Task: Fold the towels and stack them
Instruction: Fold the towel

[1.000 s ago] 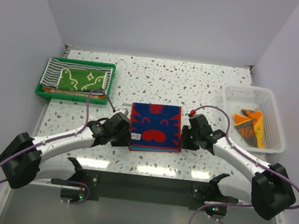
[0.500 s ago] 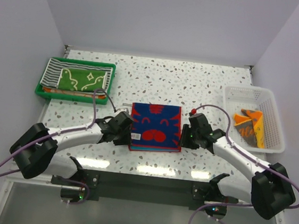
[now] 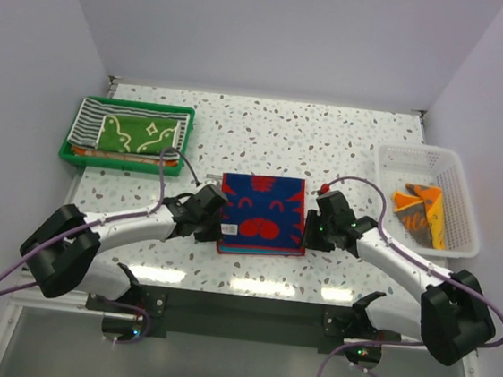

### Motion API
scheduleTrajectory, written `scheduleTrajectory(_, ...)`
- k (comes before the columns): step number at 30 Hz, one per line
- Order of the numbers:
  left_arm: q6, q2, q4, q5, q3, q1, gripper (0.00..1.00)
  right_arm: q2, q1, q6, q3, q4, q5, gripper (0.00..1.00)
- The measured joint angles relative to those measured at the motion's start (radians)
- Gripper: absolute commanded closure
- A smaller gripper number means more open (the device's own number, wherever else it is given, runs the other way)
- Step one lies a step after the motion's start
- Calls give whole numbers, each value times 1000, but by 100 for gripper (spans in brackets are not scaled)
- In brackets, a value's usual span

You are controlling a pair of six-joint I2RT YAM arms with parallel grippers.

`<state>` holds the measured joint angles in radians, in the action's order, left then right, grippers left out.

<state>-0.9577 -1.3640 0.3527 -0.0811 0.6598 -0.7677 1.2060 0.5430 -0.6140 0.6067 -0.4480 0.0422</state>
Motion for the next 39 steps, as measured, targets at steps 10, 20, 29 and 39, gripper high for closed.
scheduleTrajectory(10,7,0,0,7,27,0,100,44,0,0,2,0,2,69)
scheduleTrajectory(20,8,0,0,9,27,0,100,102,0,4,20,14,3,73)
scheduleTrajectory(29,8,0,0,10,27,0,100,117,3,11,61,15,5,78)
scheduleTrajectory(39,11,1,0,10,27,0,100,136,13,11,66,-24,-30,72)
